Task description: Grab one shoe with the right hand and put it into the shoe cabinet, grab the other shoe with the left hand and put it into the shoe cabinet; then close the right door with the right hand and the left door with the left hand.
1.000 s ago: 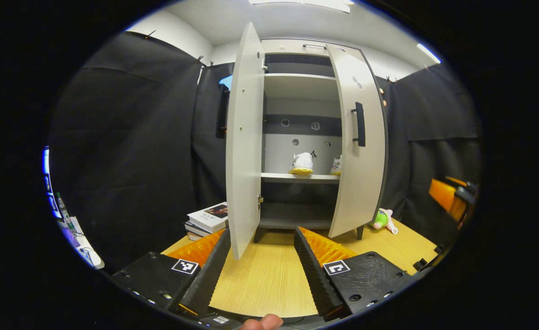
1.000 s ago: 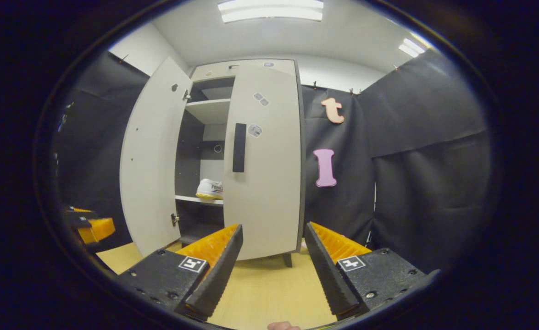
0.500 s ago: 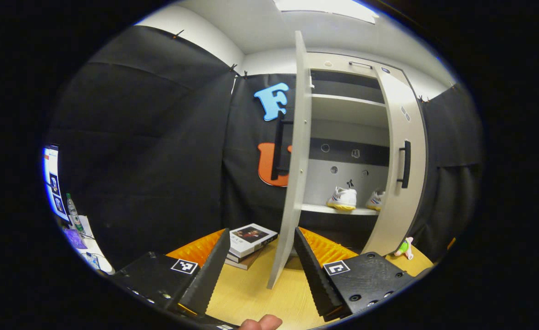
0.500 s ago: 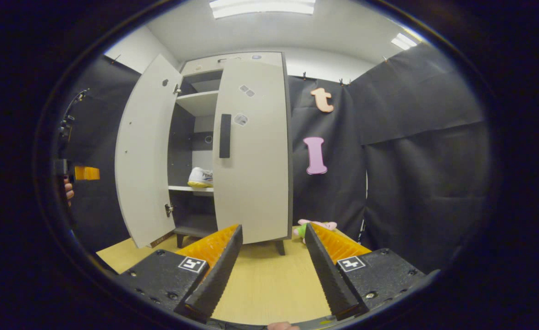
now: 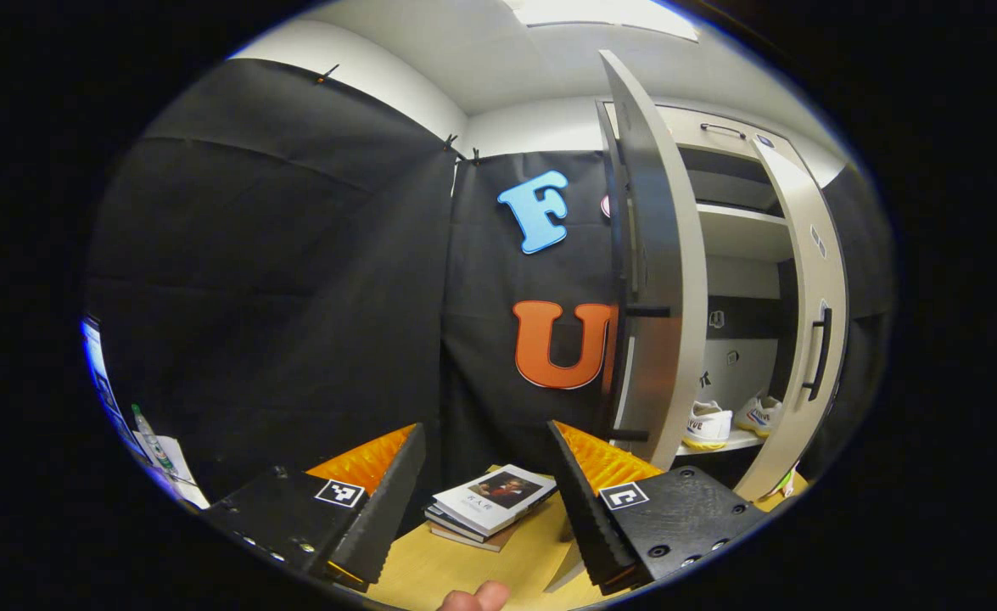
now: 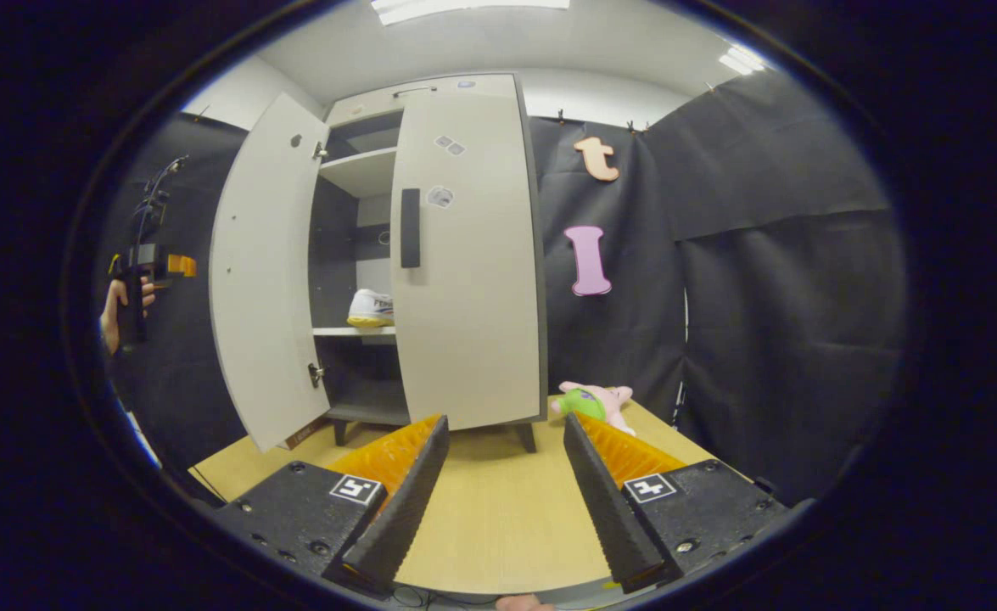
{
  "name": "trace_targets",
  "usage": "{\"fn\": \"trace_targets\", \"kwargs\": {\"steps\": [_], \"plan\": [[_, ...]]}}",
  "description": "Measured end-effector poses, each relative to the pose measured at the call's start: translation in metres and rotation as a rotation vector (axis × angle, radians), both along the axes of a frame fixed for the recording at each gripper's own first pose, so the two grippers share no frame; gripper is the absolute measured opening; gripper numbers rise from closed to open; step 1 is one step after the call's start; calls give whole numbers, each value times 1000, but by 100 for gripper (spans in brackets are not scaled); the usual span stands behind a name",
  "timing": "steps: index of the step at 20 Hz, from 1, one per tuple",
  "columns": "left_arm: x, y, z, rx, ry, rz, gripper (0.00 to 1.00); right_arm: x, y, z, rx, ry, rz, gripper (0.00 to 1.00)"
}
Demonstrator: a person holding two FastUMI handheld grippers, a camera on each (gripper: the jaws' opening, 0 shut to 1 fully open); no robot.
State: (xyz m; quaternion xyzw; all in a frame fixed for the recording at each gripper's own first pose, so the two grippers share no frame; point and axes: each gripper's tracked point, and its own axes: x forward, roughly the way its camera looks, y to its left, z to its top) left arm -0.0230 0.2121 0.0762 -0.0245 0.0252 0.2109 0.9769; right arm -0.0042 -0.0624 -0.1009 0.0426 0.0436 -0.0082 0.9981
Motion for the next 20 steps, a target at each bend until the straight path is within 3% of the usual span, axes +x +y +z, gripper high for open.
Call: {"fn": "trace_targets", "kwargs": {"steps": [9,14,20], "plan": [[46,13,2,-21,25,-37,85,5,-11,-2,22,17,-38,90],[50,9,1,-33,18,-89,85,9,-14,-3,23,26,-44,89],[50,3,3,-5,10,-86,85,14,-14,1,27,11,-34,89]]}}
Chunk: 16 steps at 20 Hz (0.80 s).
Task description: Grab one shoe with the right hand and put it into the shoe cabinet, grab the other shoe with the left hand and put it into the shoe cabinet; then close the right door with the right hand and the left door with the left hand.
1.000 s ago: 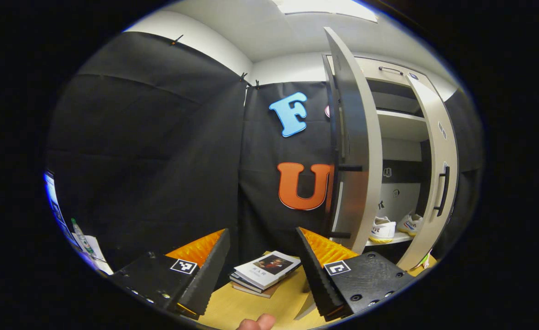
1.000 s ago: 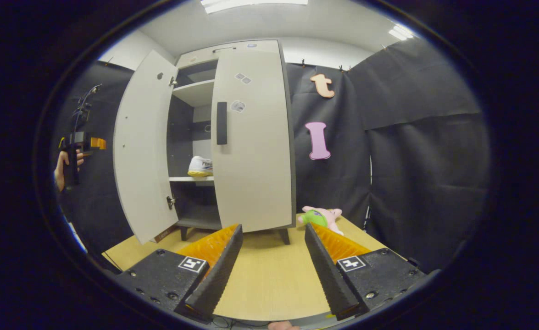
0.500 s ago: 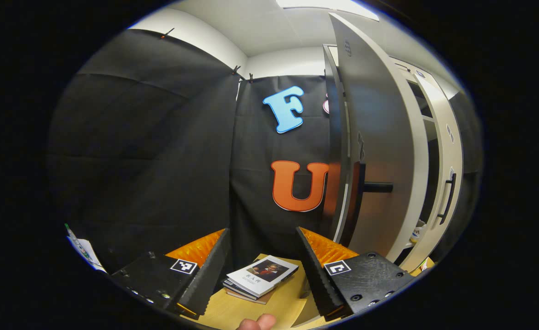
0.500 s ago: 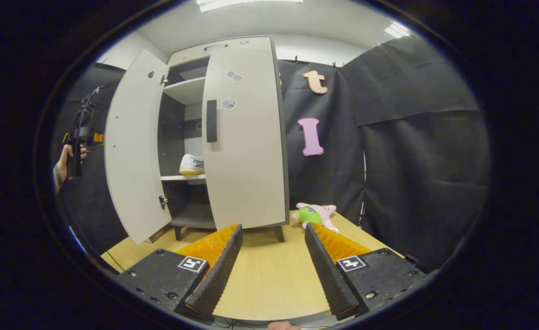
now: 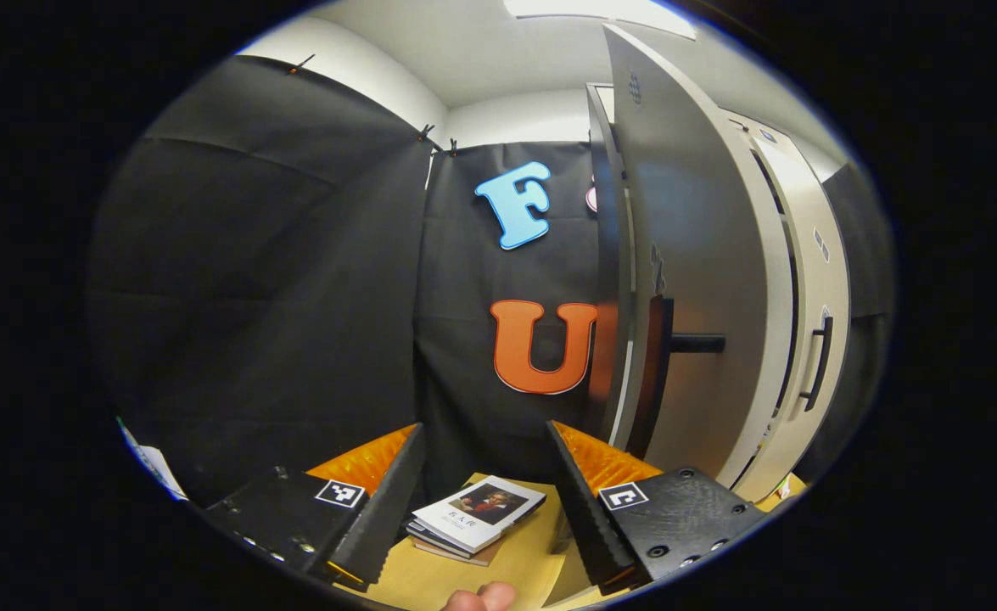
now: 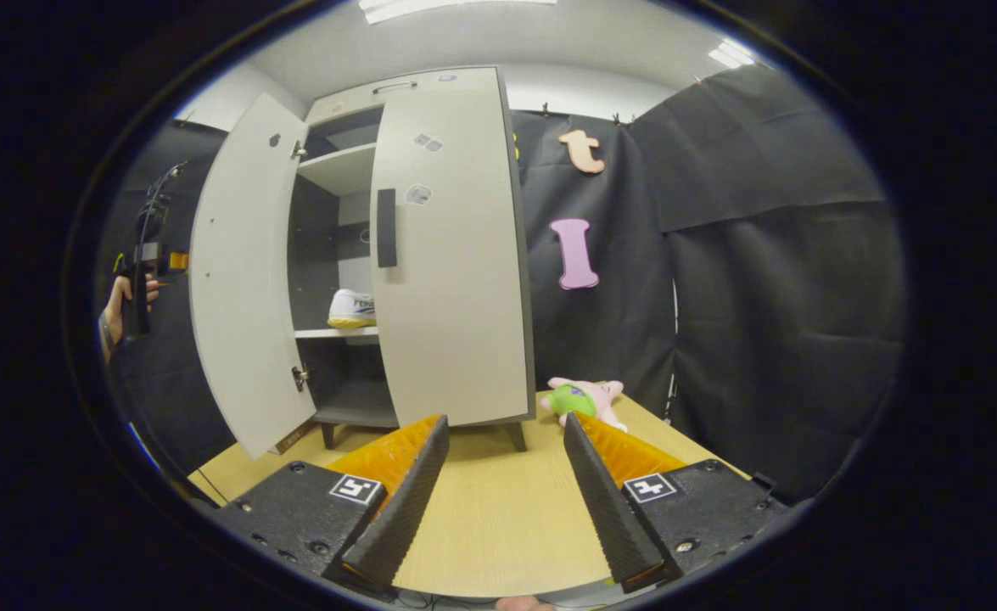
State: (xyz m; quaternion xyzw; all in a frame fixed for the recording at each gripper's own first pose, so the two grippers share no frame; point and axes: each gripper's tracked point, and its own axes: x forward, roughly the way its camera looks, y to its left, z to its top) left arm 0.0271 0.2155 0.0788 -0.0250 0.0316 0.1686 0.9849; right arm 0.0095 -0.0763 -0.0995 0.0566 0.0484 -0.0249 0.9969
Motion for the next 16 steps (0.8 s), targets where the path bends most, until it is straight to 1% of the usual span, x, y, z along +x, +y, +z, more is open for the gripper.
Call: {"fn": "trace_targets", "kwargs": {"steps": [3,6,11,16], "plan": [[1,-12,-1,-45,3,-29,85,0,1,-3,4,4,6,89],[1,-22,-1,-39,-6,-37,85,1,-2,-2,3,6,5,89],[6,-60,-2,-58,-8,-117,85,2,-12,-4,6,9,-7,89],[13,-97,-1,-51,-13,-159,85,3,-24,-11,7,29,-26,89]]}}
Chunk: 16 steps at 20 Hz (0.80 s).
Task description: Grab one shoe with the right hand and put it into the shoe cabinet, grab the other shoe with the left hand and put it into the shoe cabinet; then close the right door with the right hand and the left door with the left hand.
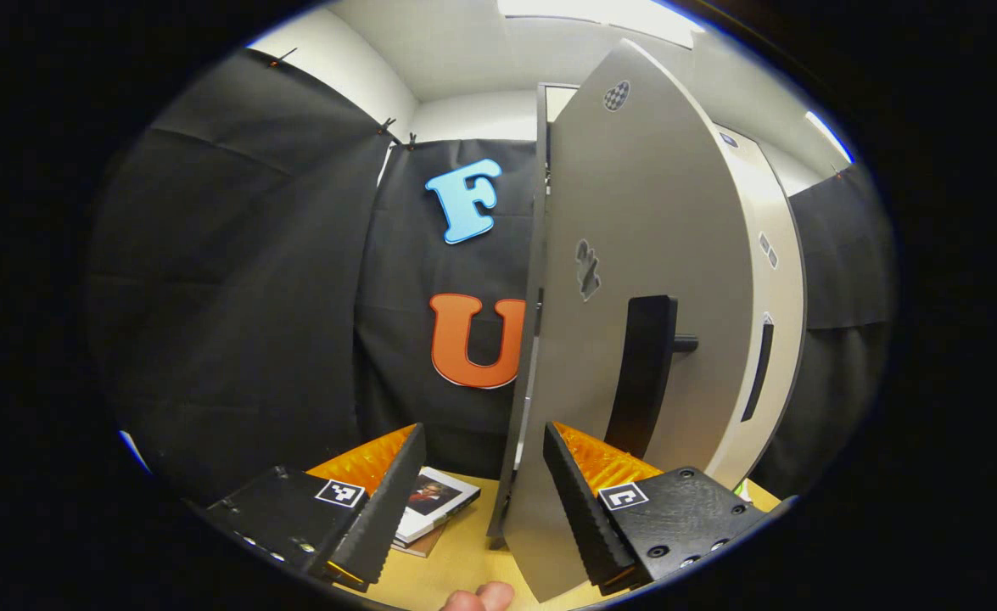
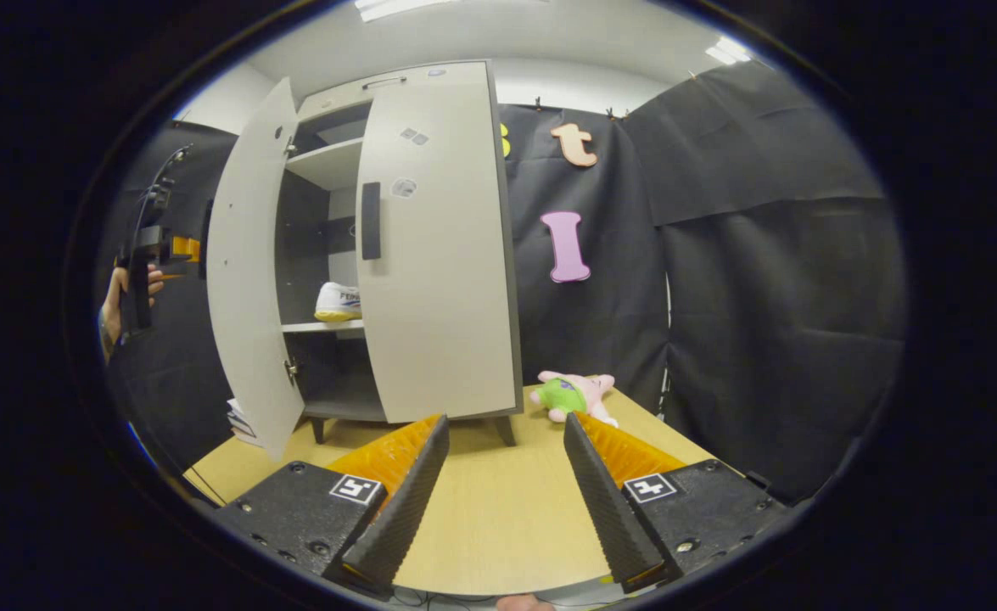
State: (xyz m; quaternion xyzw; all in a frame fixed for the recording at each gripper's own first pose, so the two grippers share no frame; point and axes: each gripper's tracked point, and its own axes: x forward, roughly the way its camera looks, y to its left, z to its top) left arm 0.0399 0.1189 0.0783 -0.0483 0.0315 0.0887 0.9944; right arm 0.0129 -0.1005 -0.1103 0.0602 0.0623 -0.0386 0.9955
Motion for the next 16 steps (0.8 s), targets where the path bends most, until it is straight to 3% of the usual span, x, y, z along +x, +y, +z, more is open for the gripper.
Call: {"fn": "trace_targets", "kwargs": {"steps": [7,16], "plan": [[34,-73,1,-8,-15,-133,85,2,-19,-3,12,7,-46,90],[39,-95,11,28,-57,-135,86,-14,-48,-14,21,22,-114,90]]}}
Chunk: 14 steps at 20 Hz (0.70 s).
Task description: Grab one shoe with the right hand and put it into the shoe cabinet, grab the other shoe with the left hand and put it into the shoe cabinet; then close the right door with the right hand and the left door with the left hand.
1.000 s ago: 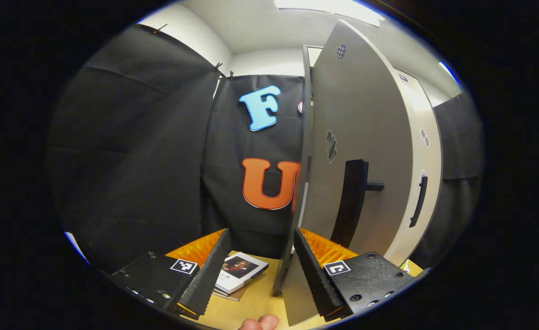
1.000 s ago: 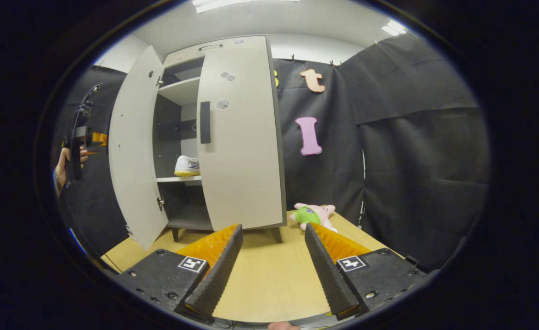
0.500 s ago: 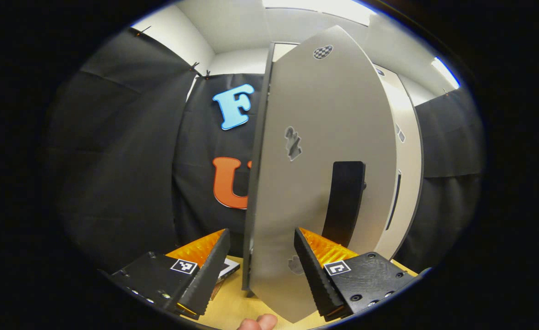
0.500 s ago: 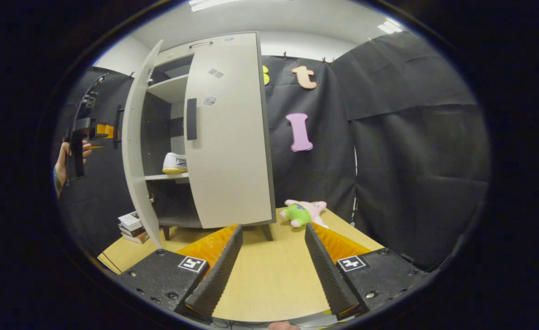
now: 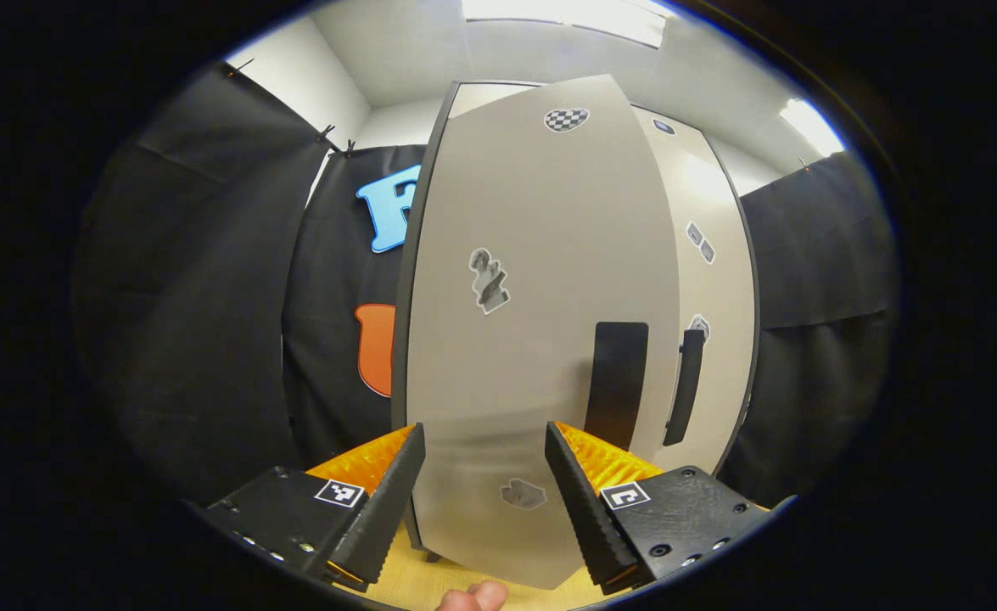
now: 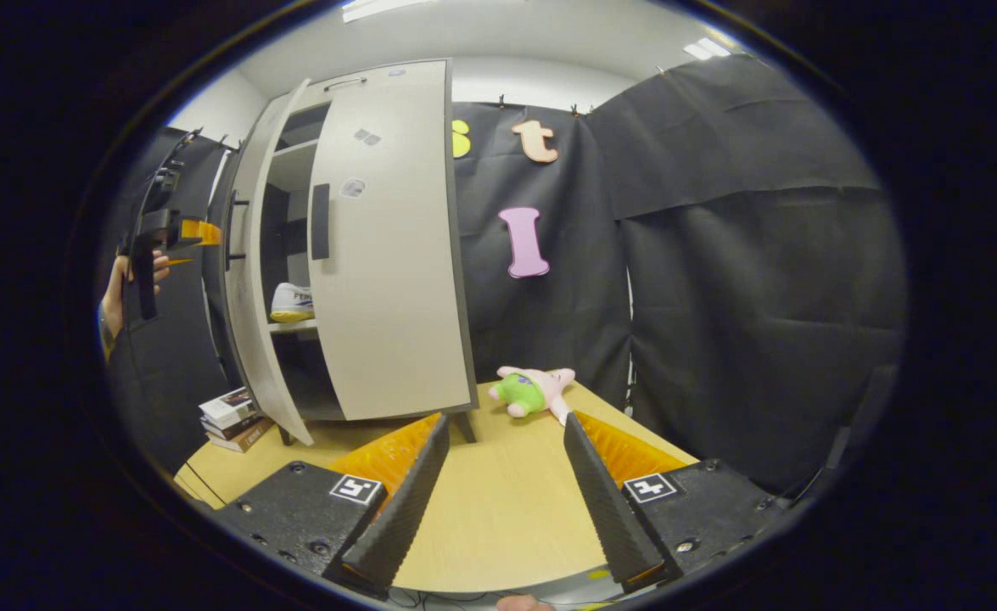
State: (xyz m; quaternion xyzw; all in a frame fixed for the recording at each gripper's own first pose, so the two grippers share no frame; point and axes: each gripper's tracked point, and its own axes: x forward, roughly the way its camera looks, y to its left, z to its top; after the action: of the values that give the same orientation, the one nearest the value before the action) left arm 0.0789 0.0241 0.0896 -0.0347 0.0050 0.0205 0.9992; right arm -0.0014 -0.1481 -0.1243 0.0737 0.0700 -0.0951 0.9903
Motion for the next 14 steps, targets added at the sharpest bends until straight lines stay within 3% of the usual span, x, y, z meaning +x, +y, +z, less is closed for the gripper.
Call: {"fn": "trace_targets", "kwargs": {"steps": [2,6,14], "plan": [[-9,-5,0,-2,-5,-9,86,-2,0,-1,0,0,-1,87],[-37,-21,-19,-15,8,-36,86,-7,4,2,-7,-7,12,89],[-124,-71,-80,-13,73,-111,86,-12,21,9,0,-28,47,89]]}}
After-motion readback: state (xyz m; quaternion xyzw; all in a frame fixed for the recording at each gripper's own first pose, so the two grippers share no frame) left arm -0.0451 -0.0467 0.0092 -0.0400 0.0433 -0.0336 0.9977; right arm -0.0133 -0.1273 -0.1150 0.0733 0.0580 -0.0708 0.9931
